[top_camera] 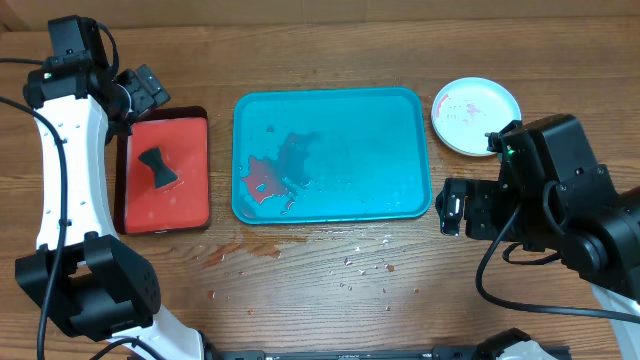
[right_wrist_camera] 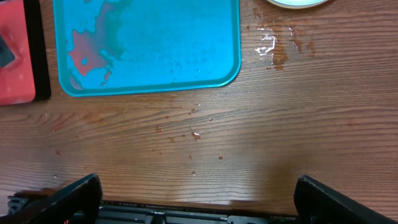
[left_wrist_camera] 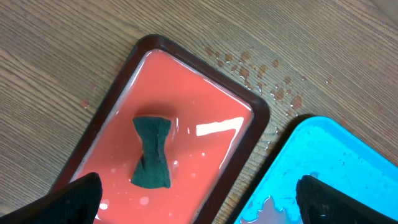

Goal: Clean dirty plates on tray and stack at the side

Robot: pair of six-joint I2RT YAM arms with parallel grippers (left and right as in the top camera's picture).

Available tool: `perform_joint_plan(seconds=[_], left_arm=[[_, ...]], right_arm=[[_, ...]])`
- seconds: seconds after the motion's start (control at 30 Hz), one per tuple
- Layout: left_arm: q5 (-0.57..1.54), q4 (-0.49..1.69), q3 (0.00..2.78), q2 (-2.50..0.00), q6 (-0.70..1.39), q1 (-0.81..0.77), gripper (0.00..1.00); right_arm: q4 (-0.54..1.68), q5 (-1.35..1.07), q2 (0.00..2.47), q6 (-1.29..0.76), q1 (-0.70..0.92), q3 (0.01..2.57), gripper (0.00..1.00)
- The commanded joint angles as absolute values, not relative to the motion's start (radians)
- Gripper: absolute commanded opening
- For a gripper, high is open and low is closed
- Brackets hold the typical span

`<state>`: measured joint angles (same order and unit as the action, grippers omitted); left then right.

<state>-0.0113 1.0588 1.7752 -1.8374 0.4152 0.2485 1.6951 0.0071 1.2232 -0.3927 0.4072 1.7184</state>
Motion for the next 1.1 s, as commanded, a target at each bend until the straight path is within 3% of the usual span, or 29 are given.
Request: perform_joint_plan(seconds=[0.0,0.17,0.43,0.6,0.67,0.8,1.07], left_arm=[[-0.004,1.059,1.781,-1.845,0.407,0.242,1.00],[-0.004,1.059,1.781,-1.845,0.407,0.242,1.00],[-0.003,1.059,1.781,-1.845,0.407,0.242,1.00],[-0.003,1.059,1.781,-1.845,0.407,0.242,1.00],[-0.003,1.059,1.781,-1.845,0.407,0.242,1.00],[-0.004,1.059,1.781,-1.845,0.407,0.242,1.00],[-0.004,1.059,1.781,-1.845,0.407,0.242,1.00]], right_arm=[[1.694,0.003,1.214,-0.397,0.398,1.721,1.00],[1.607,0.056,1.152,-0.365,0.339,1.721,1.00],[1.352,0.004,0.934,-0.366,0.101,1.571,1.00],[1.139,-0.003,0.699,-0.354,-0.004,1.226,1.00],[0.950,-0.083,0.545,-0.273,-0.040,0.980,1.00],[0.665,-0.198,0.344,-0.154,-0.059,0.673,1.00],[0.207,-0.242,0.046,-0.145,-0.059,0.226,1.00]])
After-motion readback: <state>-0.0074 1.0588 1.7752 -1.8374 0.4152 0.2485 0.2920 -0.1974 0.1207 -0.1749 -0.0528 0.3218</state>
